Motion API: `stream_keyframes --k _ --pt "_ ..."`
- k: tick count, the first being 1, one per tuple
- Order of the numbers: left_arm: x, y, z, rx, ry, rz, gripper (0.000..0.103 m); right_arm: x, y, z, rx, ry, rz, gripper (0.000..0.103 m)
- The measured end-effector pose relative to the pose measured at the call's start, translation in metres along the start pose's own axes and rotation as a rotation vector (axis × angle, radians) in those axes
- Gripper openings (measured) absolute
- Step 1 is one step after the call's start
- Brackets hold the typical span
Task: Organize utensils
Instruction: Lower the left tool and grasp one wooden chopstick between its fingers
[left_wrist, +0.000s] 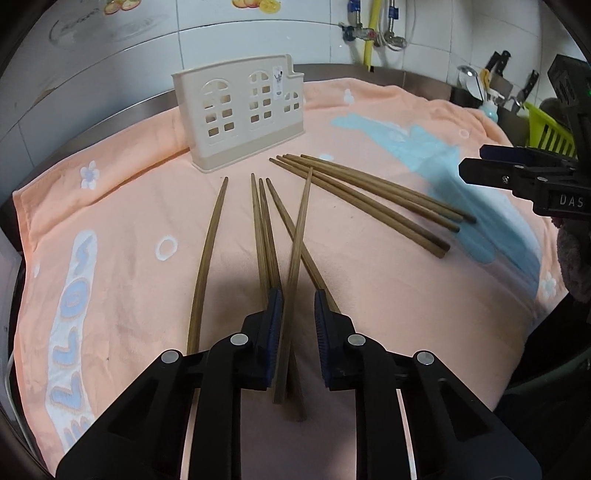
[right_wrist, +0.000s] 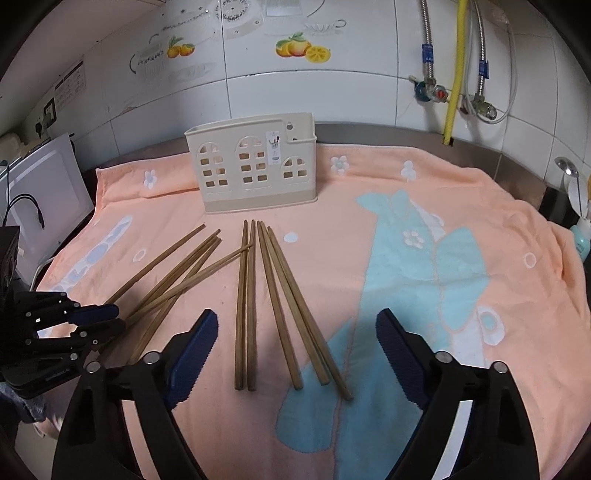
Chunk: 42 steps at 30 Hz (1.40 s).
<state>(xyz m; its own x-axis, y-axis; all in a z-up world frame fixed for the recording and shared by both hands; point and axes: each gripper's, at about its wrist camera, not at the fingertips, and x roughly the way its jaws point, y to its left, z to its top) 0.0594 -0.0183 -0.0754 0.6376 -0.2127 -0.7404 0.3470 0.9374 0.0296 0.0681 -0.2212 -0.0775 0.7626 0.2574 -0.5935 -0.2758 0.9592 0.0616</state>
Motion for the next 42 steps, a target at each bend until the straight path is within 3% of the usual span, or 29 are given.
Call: stream_keyframes --k 12,23,34,42 --pt "0.019 0.001 0.002 0.043 0.046 0.025 0.01 0.013 -0.004 -0.001 0.008 0.021 0.023 0.076" --pt "0.011 -0.002 0.006 0.055 0.014 0.081 0.006 0.025 -0.007 -0.008 0.005 0.05 0.039 0.068" --pt "-0.029 0.002 0.025 -0.009 -0.117 0.041 0.005 0.044 -0.024 -0.021 0.033 0.106 0.081 0.043" --pt "-0.032 0.006 0.031 -0.041 -0.135 0.024 0.005 0.058 -0.039 -0.014 0.044 0.122 0.098 0.027"
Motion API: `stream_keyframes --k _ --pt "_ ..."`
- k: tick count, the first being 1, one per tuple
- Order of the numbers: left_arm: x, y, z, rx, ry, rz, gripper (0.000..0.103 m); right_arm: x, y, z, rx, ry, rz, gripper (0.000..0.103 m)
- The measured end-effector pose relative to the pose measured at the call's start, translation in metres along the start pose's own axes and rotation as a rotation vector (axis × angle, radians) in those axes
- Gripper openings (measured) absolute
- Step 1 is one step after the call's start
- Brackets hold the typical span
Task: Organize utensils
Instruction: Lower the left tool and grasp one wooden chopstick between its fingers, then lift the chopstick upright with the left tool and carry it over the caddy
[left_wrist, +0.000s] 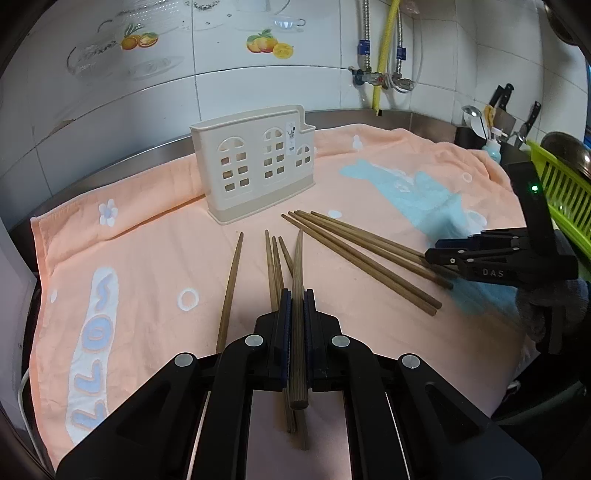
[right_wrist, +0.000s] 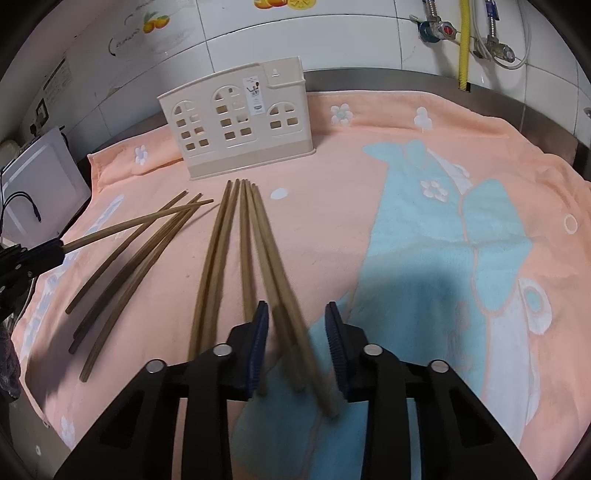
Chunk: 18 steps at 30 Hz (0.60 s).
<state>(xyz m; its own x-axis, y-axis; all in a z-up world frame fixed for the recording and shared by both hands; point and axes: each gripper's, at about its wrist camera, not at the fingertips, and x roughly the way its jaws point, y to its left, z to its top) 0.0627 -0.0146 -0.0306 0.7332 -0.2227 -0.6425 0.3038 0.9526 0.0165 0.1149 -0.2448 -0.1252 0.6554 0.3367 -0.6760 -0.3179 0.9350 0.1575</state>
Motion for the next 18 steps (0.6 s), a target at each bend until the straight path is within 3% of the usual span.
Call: stream_keyframes --k 12,18 --pt "0.003 0.002 0.006 -0.015 0.004 -0.026 0.005 0.013 0.004 0.005 -0.143 0.063 0.017 0.011" --pt "0.005 0.007 0.01 -0.033 0.005 -0.028 0.005 0.012 0.006 0.001 -0.185 0.057 0.008 0.01"
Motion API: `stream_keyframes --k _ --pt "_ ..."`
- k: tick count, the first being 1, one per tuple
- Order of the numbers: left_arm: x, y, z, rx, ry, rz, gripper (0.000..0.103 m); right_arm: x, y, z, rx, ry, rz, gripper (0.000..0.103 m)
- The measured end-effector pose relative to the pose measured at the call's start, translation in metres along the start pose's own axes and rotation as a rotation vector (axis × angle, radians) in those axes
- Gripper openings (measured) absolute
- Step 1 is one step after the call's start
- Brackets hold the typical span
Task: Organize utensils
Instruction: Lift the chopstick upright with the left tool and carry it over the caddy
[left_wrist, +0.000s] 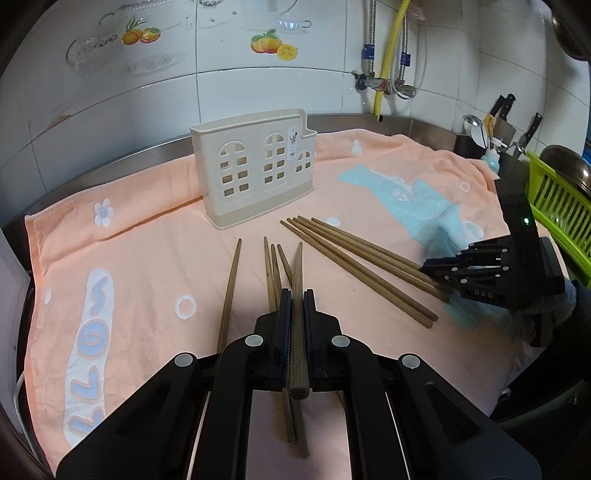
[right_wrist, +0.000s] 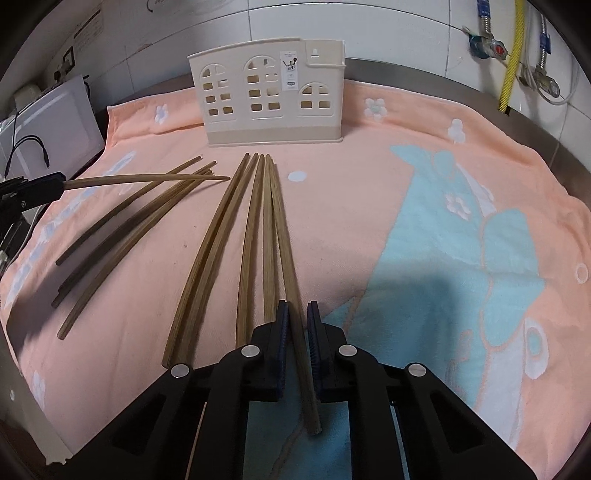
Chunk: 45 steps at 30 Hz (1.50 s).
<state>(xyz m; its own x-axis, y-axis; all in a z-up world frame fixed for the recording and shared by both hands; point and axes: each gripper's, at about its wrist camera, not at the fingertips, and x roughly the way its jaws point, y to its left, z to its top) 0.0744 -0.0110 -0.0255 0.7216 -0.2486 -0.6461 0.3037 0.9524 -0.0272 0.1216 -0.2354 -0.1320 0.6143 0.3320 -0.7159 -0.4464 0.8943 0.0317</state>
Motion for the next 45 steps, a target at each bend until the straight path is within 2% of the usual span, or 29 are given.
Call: stream_keyframes --k 8,17,27,37,40,45 --pt "0.002 0.011 0.0 -0.063 -0.009 -0.009 0.005 -0.018 0.009 -0.003 0.005 -0.067 -0.037 0.007" --pt "-0.017 0.018 0.012 -0.12 -0.065 -0.018 0.005 -0.074 0.017 0.032 0.01 -0.235 -0.045 0.006" --pt "-0.048 0.028 0.064 -0.126 -0.16 -0.008 0.005 -0.122 0.018 0.123 -0.056 -0.348 -0.035 0.006" --pt "-0.077 0.033 0.152 -0.059 -0.311 0.03 0.005 -0.153 0.0 0.227 -0.064 -0.419 -0.037 0.006" --pt "-0.073 0.033 0.176 -0.03 -0.339 0.082 0.005 -0.149 -0.004 0.249 -0.052 -0.427 -0.045 0.006" --pt "-0.045 0.037 0.196 -0.009 -0.311 0.147 0.005 -0.118 -0.007 0.27 -0.041 -0.386 -0.051 0.006"
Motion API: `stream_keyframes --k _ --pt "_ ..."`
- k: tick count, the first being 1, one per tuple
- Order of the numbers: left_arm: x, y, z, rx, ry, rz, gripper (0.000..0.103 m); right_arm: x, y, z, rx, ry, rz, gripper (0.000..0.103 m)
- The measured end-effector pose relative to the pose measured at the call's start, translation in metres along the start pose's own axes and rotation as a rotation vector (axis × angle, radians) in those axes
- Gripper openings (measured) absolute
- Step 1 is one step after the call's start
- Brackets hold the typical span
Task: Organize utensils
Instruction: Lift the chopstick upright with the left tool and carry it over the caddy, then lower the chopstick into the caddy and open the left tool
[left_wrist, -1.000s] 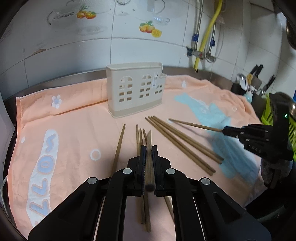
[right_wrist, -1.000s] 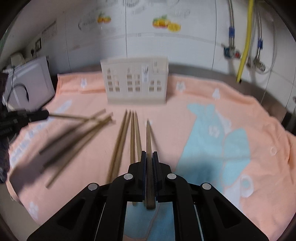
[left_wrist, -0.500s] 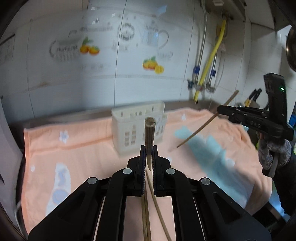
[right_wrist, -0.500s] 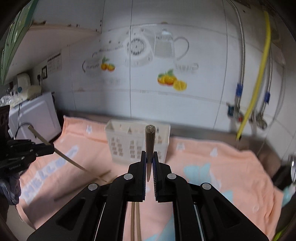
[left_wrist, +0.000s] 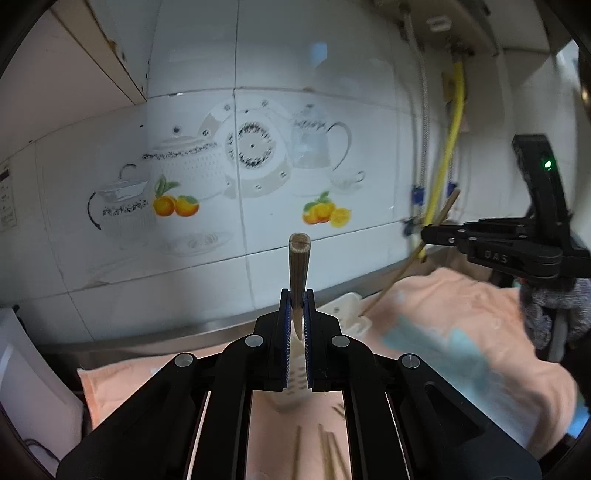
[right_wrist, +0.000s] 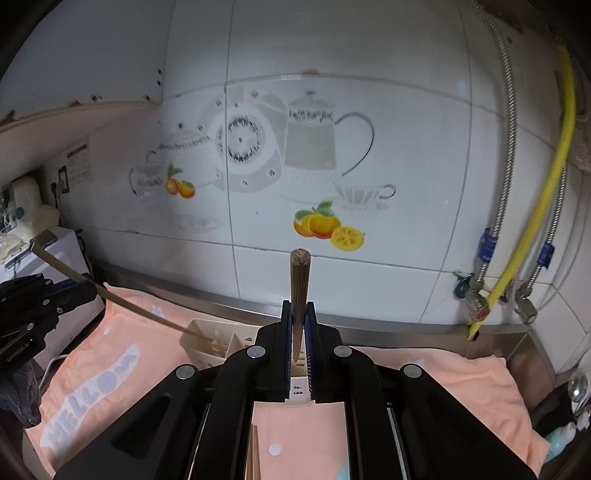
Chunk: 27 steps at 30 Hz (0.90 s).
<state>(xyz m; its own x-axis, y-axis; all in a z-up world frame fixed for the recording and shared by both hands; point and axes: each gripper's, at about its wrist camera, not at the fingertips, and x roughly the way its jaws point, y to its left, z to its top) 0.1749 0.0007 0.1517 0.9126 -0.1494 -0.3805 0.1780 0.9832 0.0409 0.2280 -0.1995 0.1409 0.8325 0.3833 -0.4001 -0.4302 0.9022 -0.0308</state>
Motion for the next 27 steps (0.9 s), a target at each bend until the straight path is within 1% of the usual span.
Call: stream_keyframes --k 3,6,11,14,17,20,21,23,27 --pt "0.017 0.003 -0.002 0.0 0.027 0.022 0.005 0.02 -0.001 -0.004 0.007 0.025 0.009 0.006" --pt "0.036 0.007 -0.01 -0.007 0.07 0.034 0.005 0.037 0.0 -0.011 0.007 0.055 0.011 0.006" --pt "0.056 0.015 -0.022 -0.03 0.117 0.028 0.006 0.059 0.004 -0.022 0.007 0.099 0.01 0.006" --pt "0.06 0.017 -0.027 -0.042 0.129 0.027 0.006 0.067 0.004 -0.026 0.008 0.116 0.007 0.007" --pt "0.058 0.019 -0.028 -0.045 0.121 0.029 0.008 0.068 0.005 -0.029 0.003 0.118 0.0 0.008" --pt "0.049 0.021 -0.028 -0.049 0.105 0.029 0.008 0.062 0.005 -0.029 0.007 0.106 -0.002 0.014" --pt "0.045 0.022 -0.029 -0.053 0.1 0.03 0.008 0.059 0.006 -0.029 0.006 0.1 -0.009 0.018" --pt "0.035 0.024 -0.03 -0.061 0.091 0.028 0.009 0.05 0.007 -0.029 0.0 0.085 -0.011 0.019" --pt "0.012 0.025 -0.044 -0.062 0.083 0.036 0.019 0.025 0.011 -0.038 0.002 0.054 0.007 0.023"
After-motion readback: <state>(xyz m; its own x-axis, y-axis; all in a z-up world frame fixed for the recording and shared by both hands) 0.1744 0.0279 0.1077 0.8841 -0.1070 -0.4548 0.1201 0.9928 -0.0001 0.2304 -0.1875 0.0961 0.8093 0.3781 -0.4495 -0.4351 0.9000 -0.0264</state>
